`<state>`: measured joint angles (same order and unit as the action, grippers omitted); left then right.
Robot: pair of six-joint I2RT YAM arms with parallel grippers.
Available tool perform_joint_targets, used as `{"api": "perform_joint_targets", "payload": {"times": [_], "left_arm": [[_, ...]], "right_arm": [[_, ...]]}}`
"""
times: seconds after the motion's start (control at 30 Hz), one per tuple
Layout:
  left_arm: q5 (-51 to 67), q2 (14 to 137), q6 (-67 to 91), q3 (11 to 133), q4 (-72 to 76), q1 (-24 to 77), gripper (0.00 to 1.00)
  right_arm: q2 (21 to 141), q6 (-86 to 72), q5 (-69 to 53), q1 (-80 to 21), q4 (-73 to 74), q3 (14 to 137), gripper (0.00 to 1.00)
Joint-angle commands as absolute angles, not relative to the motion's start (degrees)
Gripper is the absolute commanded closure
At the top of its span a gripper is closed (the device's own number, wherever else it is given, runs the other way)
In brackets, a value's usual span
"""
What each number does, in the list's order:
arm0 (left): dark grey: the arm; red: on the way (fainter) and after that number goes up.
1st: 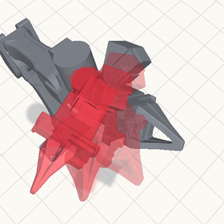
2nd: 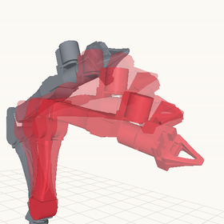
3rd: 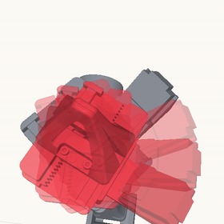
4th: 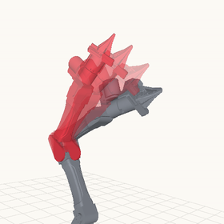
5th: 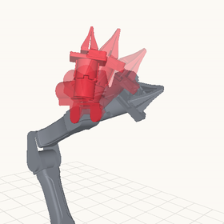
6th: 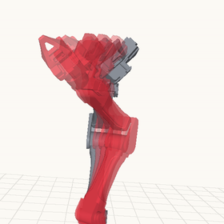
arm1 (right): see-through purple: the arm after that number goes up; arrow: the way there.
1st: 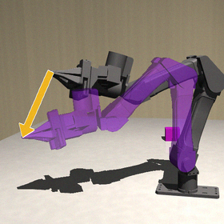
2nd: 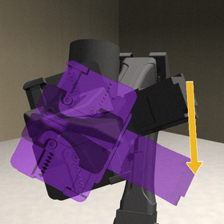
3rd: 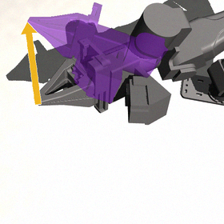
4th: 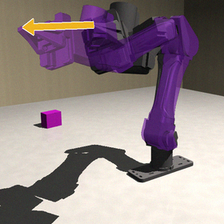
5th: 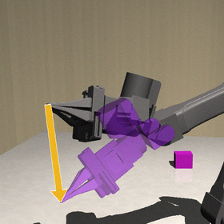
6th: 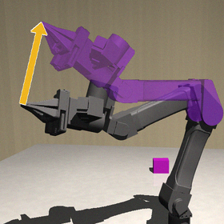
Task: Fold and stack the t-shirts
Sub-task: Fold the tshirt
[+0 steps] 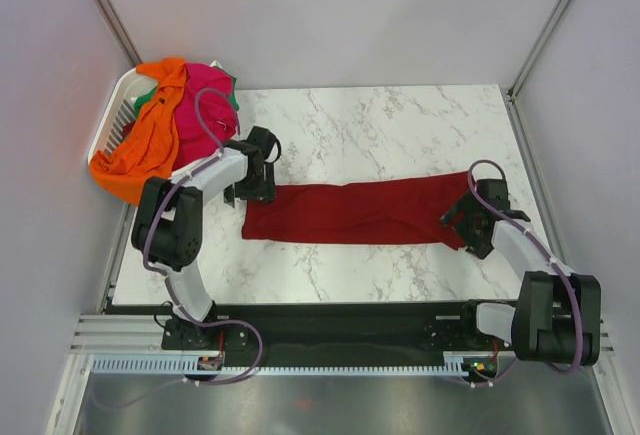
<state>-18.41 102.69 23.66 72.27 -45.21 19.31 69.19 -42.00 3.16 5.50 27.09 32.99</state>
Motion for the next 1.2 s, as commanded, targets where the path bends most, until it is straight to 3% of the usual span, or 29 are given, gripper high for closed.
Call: {"api": "perform_joint_targets", "payload": {"times": [0.0, 0.03, 0.13, 0.17, 0.23, 0.27, 0.33, 0.37, 0.4, 0.47, 0.5, 0.67, 0.83, 0.87, 0.9, 0.93, 0.97, 1.0, 1.03, 1.07, 1.17], "left_arm": [[-19.25, 104.93, 23.64, 73.12, -45.26, 18.9, 0.14], [-18.9, 106.07, 28.86, 73.3, -45.0, 18.9, 0.09], [-18.63, 108.45, 29.27, 73.65, -44.91, 18.81, 0.12], [-18.63, 108.89, 29.35, 73.83, -44.83, 18.81, 0.17], [-18.63, 110.29, 29.36, 74.35, -44.65, 18.72, 0.29], [-18.63, 110.82, 29.36, 74.53, -44.47, 18.72, 0.44], [-18.11, 112.06, 29.18, 75.23, -44.21, 18.72, 0.59], [-17.67, 113.37, 29.18, 75.32, -44.12, 18.55, 0.86], [-17.14, 113.81, 29.61, 75.32, -44.12, 18.46, 0.98], [-15.74, 113.91, 30.23, 74.8, -44.03, 18.37, 0.98], [-15.12, 113.56, 30.93, 73.75, -44.03, 18.37, 0.98], [-6.79, 105.75, 34.18, 66.55, -42.55, 19.16, 0.98], [9.48, 92.3, 45.33, 50.29, -33.25, 25.81, 0.98], [11.15, 91.33, 49.96, 48.53, -31.57, 28.1, 0.98], [13.25, 90.54, 52.71, 45.99, -30.25, 30.82, 0.98], [14.32, 89.74, 55.52, 45.36, -26.75, 36.94, 0.98], [15.54, 89.74, 57.9, 45.09, -24.89, 40.05, 0.97], [17.12, 90.0, 62.53, 45.44, -23.22, 43.12, 0.92], [17.49, 90.87, 64.14, 46.4, -21.55, 48.11, 0.8], [17.49, 91.66, 65.64, 47.8, -20.66, 50.25, 0.48], [17.93, 92.99, 65.83, 53.43, -21.09, 54.04, 0.11]], "right_arm": [[71.36, -44.03, -1.91, 6.15, 21.28, 32.08, 0.03], [73.46, -44.29, -2.54, 6.33, 19.53, 31.38, 0.04], [77.59, -44.56, -3.6, 7.47, 15.75, 31.38, 0.19], [78.65, -44.56, -3.78, 7.73, 14.86, 31.64, 0.31], [81.98, -45.09, -4.04, 8.26, 12.06, 33.3, 0.44], [83.39, -45.44, -4.3, 8.35, 11.0, 34.09, 0.56], [87.77, -46.05, -4.74, 8.61, 8.8, 37.34, 0.68], [89.46, -46.58, -4.83, 8.7, 8.18, 38.57, 0.79], [91.13, -46.93, -4.75, 8.79, 7.74, 41.37, 0.85], [95.87, -47.46, -4.57, 9.14, 6.77, 44.72, 0.98], [99.02, -48.51, -4.48, 9.23, 6.51, 48.56, 1.0], [111.59, -52.38, -12.79, 9.23, 1.33, 64.48, 1.0], [138.2, -54.48, -28.53, 5.2, -0.44, 100.66, 1.0], [142.86, -55.1, -36.22, 4.05, -0.18, 107.42, 0.99], [152.48, -55.63, -39.34, 3.0, 2.43, 122.19, 0.97], [157.28, -56.94, -41.9, 0.9, 3.94, 129.91, 0.9], [161.59, -58.17, -44.36, 0.44, 4.39, 137.04, 0.68], [167.9, -59.14, -45.78, -0.78, 3.52, 147.72, 0.57], [169.26, -60.98, -45.44, -1.75, 2.04, 150.01, 0.45], [169.1, -61.34, -44.92, -1.84, 0.37, 149.68, 0.3], [161.48, -54.98, -40.62, -1.06, -5.8, 138.19, 0.02]]}}
